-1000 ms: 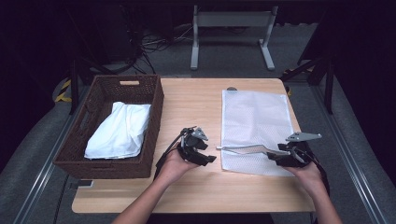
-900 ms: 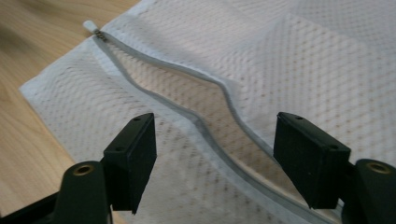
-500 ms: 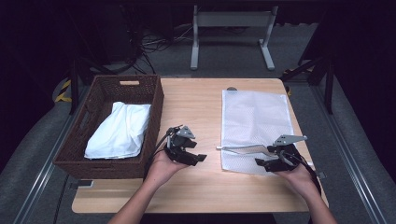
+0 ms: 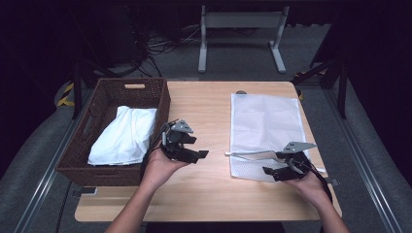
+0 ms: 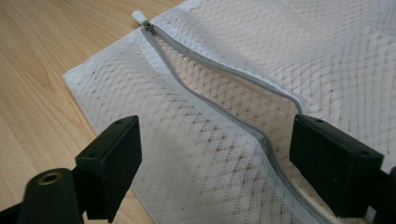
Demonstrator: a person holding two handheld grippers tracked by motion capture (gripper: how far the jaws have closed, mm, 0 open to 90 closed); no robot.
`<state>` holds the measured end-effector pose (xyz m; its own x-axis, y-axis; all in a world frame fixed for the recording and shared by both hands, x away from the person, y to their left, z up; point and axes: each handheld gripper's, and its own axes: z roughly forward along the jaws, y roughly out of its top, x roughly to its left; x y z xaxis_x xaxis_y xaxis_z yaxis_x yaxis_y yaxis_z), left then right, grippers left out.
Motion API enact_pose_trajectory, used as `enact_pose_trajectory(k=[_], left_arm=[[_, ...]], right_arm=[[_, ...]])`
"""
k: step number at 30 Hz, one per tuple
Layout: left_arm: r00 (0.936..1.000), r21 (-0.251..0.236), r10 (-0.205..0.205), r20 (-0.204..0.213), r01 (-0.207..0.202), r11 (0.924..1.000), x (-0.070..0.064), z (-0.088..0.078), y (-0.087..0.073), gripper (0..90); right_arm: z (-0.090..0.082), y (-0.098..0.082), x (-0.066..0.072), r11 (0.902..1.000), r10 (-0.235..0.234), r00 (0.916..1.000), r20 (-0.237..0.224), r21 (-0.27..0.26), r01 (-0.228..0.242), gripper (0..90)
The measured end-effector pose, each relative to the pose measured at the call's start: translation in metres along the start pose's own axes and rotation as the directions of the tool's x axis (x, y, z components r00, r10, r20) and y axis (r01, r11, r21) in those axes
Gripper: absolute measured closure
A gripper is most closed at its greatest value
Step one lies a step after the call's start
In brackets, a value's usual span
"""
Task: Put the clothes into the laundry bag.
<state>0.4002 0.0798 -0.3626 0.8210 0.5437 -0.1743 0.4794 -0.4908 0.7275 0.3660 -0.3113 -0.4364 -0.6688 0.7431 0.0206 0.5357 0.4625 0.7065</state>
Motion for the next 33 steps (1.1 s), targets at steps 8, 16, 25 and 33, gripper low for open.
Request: enact_pose_trajectory(k=[8,16,25,33], left_arm=[[0.9991,-0.025,-0.02,-0.038,0.02,0.9995,0.013,-0.027,0.006,25.7],[0.9951,-0.054,-0.042,-0.089,0.037,0.9979,0.032,-0.054,0.004,25.2],[0.9852,-0.068,-0.079,-0.153,0.069,0.9953,0.052,-0.075,-0.005,22.7],[0.9548,-0.093,-0.141,-0.261,0.121,0.9883,0.079,-0.104,-0.021,19.6]], right_arm=[[0.002,-0.002,0.001,1.0,-0.008,1.0,-0.002,-0.001,0.008,16.4],[0.003,-0.001,0.002,0.9999,-0.01,0.9999,-0.005,0.006,0.01,16.1],[0.003,-0.002,0.0,0.9999,-0.013,0.9999,0.004,0.008,0.013,16.1],[0.0,0.0,0.0,0.9996,-0.028,0.9994,0.02,0.011,0.027,15.7]])
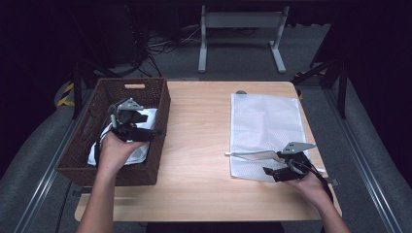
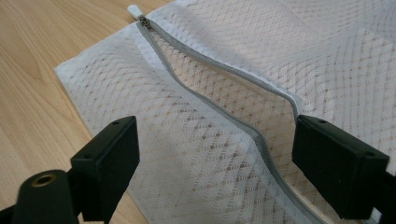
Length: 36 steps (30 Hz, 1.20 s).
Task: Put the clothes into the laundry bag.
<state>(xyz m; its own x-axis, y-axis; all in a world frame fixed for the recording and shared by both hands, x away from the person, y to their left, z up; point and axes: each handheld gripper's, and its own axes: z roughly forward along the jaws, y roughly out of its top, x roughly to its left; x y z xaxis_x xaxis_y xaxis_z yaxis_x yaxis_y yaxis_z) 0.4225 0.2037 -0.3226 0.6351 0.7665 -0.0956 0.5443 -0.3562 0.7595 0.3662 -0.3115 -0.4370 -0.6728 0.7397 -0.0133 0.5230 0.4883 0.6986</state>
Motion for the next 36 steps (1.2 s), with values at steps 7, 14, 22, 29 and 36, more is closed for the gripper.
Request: enact_pose_trajectory(k=[7,14,22,29,36], left_arm=[[0.9954,0.018,-0.052,-0.081,0.054,0.9984,0.033,-0.01,-0.009,17.5],[0.9809,0.074,-0.126,-0.148,0.138,0.9876,0.072,-0.003,-0.024,10.9],[0.9617,0.136,-0.167,-0.218,0.199,0.9704,0.095,0.025,-0.028,4.2],[0.9583,0.194,-0.14,-0.249,0.191,0.9621,0.104,0.046,-0.03,1.8],[0.9479,0.26,-0.173,-0.267,0.244,0.9343,0.118,0.063,-0.044,0.4]], right_arm=[[0.002,0.001,0.003,0.9998,-0.017,0.9999,-0.002,0.008,0.017,15.4],[0.005,0.003,0.005,0.9996,-0.022,0.9997,-0.007,0.018,0.022,15.1],[0.007,0.004,0.006,0.9994,-0.027,0.9996,-0.012,0.02,0.028,15.0],[0.006,0.003,0.004,0.9997,-0.02,0.9997,-0.014,0.016,0.021,15.0],[0.005,0.003,0.003,0.9997,-0.017,0.9998,-0.014,0.014,0.017,15.0]])
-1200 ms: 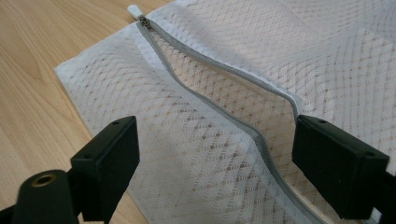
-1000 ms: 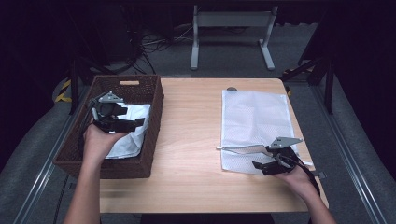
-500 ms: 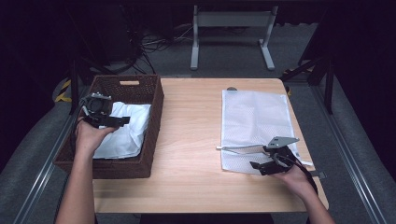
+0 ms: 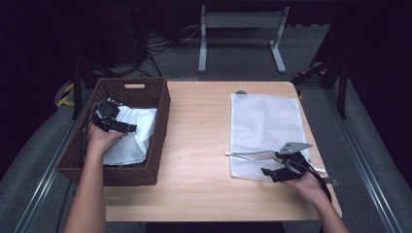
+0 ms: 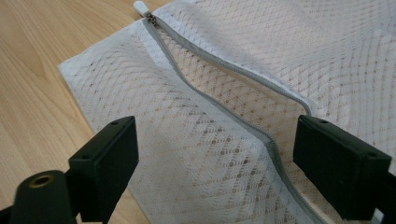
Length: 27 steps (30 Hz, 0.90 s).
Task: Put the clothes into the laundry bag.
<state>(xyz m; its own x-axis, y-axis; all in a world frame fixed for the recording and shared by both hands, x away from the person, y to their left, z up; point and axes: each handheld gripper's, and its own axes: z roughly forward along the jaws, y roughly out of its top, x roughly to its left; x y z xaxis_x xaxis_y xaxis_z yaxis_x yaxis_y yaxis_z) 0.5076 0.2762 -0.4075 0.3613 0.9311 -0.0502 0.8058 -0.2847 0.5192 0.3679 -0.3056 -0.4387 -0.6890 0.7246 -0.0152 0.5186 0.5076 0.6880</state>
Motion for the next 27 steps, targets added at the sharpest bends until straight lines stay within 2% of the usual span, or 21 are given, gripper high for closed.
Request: enact_pose_trajectory(k=[1,4,10,11,12,13,19,21,24,27], left_arm=[[1.0,0.022,0.004,-0.005,-0.004,0.9997,0.001,0.004,-0.001,0.4],[0.9999,0.036,-0.014,0.008,0.013,0.9992,0.003,0.01,-0.004,0.4],[0.9999,0.066,-0.013,0.007,0.013,0.9978,0.003,0.018,-0.007,0.3],[0.9994,0.081,-0.031,0.016,0.03,0.9963,0.004,0.022,-0.009,0.2],[0.9994,0.081,-0.031,0.016,0.03,0.9963,0.004,0.022,-0.009,0.1],[0.9981,0.106,-0.052,0.034,0.048,0.9932,0.005,0.028,-0.011,0.1],[0.9957,0.14,-0.068,0.064,0.058,0.9884,0.006,0.033,-0.013,0.8],[0.994,0.145,-0.073,0.081,0.06,0.9876,0.007,0.034,-0.014,4.6],[0.9942,0.145,-0.05,0.095,0.036,0.9887,0.005,0.033,-0.014,10.6],[0.9938,0.155,-0.046,0.101,0.03,0.9875,0.004,0.032,-0.014,16.1]], right_arm=[[0.0,0.0,0.0,1.0,0.0,1.0,0.0,0.001,0.0,15.0],[0.0,0.0,0.0,1.0,0.001,1.0,-0.001,0.002,-0.001,15.0],[0.0,-0.001,0.0,1.0,0.003,1.0,-0.001,0.003,-0.003,15.0],[0.0,-0.001,0.0,1.0,0.003,1.0,-0.002,0.004,-0.003,15.0],[0.0,-0.001,0.0,1.0,0.002,1.0,0.0,0.004,-0.002,15.0],[0.0,-0.001,0.0,1.0,0.002,1.0,-0.001,0.004,-0.002,15.0],[0.0,-0.002,0.001,1.0,0.001,1.0,-0.005,0.007,-0.001,15.0],[0.0,-0.002,0.0,1.0,0.001,1.0,-0.005,0.007,0.0,15.1],[0.0,-0.002,0.0,1.0,0.001,1.0,-0.005,0.009,-0.001,15.3],[0.001,-0.002,0.001,0.9998,-0.002,1.0,0.0,0.017,0.002,15.7]])
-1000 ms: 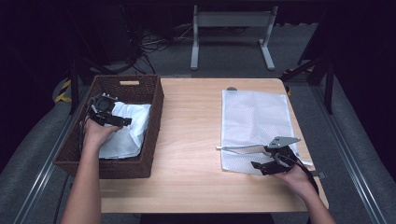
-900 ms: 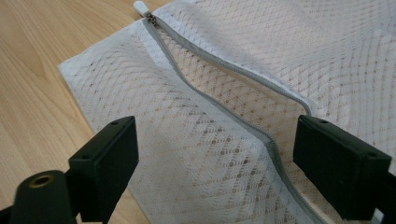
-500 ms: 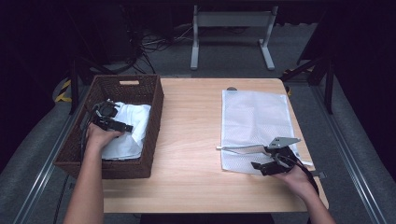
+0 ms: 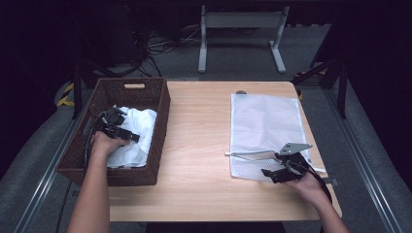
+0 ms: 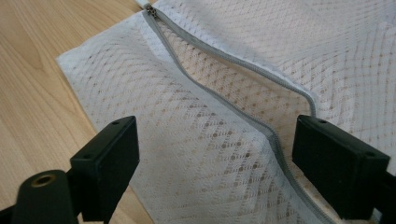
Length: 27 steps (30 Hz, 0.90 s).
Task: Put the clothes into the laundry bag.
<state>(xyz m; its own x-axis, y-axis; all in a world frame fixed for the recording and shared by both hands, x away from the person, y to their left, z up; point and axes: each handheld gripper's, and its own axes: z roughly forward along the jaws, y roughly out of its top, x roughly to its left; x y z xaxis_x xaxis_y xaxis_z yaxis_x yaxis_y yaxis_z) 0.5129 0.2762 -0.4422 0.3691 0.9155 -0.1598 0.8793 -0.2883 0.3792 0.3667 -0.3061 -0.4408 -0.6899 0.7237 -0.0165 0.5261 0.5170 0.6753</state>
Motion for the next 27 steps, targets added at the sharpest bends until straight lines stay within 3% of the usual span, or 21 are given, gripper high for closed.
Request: enact_pose_trajectory(k=[4,6,10,15,18,23,27], left_arm=[[0.9997,0.012,0.022,-0.007,-0.022,0.9997,-0.001,-0.001,0.001,21.0],[0.9991,0.017,0.039,0.017,-0.04,0.9991,-0.002,-0.003,0.001,32.1],[0.9984,0.027,0.048,0.028,-0.049,0.9984,-0.004,-0.005,0.002,43.3],[0.9981,0.047,0.029,0.054,-0.032,0.9984,-0.004,-0.009,0.003,56.6],[0.9965,0.056,-0.007,0.083,0.003,0.9984,-0.002,-0.011,0.004,69.7],[0.9959,0.065,-0.013,0.089,0.008,0.9979,-0.002,-0.015,0.006,72.8],[0.992,0.029,-0.035,0.121,0.032,0.9991,0.0,-0.023,0.006,73.3]], right_arm=[[0.0,0.0,-0.001,1.0,0.0,1.0,0.0,0.0,0.0,16.0],[0.0,0.0,0.0,1.0,0.002,1.0,0.0,0.002,-0.002,16.1],[0.0,0.0,0.0,1.0,0.0,1.0,0.0,0.002,0.0,16.6],[0.0,-0.001,-0.001,1.0,0.004,1.0,0.001,0.004,-0.004,16.9],[0.0,-0.001,-0.001,1.0,0.001,1.0,-0.007,0.003,0.0,17.1],[0.0,-0.001,-0.001,1.0,-0.003,1.0,-0.009,0.002,0.003,17.0],[-0.001,-0.001,-0.001,1.0,0.003,1.0,-0.008,-0.002,-0.003,17.0]])
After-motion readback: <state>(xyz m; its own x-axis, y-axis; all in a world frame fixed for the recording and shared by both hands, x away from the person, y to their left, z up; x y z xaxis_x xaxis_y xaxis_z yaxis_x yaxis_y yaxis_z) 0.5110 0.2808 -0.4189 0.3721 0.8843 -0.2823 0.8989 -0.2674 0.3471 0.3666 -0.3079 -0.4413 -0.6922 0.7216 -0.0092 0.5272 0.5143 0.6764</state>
